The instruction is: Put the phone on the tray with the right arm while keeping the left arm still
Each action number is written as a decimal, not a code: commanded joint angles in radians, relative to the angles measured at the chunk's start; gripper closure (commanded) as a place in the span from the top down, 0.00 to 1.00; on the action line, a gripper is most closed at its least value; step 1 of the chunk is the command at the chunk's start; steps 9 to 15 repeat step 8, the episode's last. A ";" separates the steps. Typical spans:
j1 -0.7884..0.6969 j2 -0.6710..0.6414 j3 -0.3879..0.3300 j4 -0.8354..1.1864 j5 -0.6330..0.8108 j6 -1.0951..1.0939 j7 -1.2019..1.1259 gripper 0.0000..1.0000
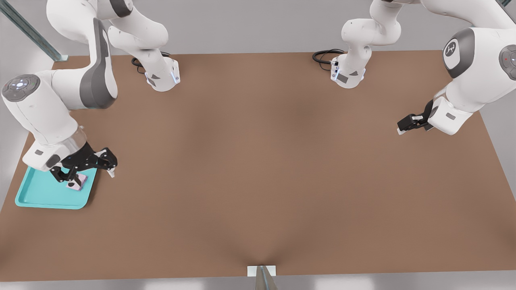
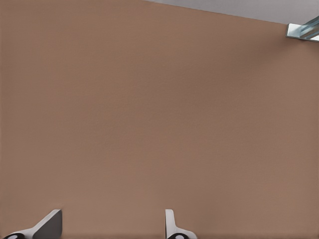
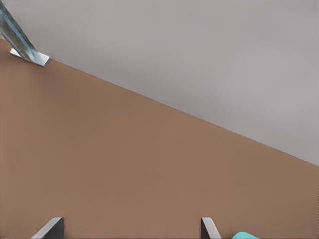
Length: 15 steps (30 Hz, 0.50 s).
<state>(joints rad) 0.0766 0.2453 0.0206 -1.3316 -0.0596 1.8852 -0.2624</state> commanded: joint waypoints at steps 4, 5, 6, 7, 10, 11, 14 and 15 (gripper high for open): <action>0.025 -0.129 -0.034 -0.144 -0.008 -0.265 0.324 1.00; 0.025 -0.136 -0.033 -0.164 -0.008 -0.259 0.322 1.00; 0.025 -0.139 -0.036 -0.173 -0.008 -0.250 0.318 1.00; 0.025 -0.138 -0.036 -0.173 -0.008 -0.250 0.310 1.00; 0.025 -0.136 -0.036 -0.173 -0.008 -0.250 0.310 1.00; 0.025 -0.136 -0.036 -0.173 -0.008 -0.250 0.310 1.00; 0.025 -0.136 -0.036 -0.173 -0.008 -0.250 0.310 1.00; 0.025 -0.136 -0.036 -0.173 -0.008 -0.250 0.310 1.00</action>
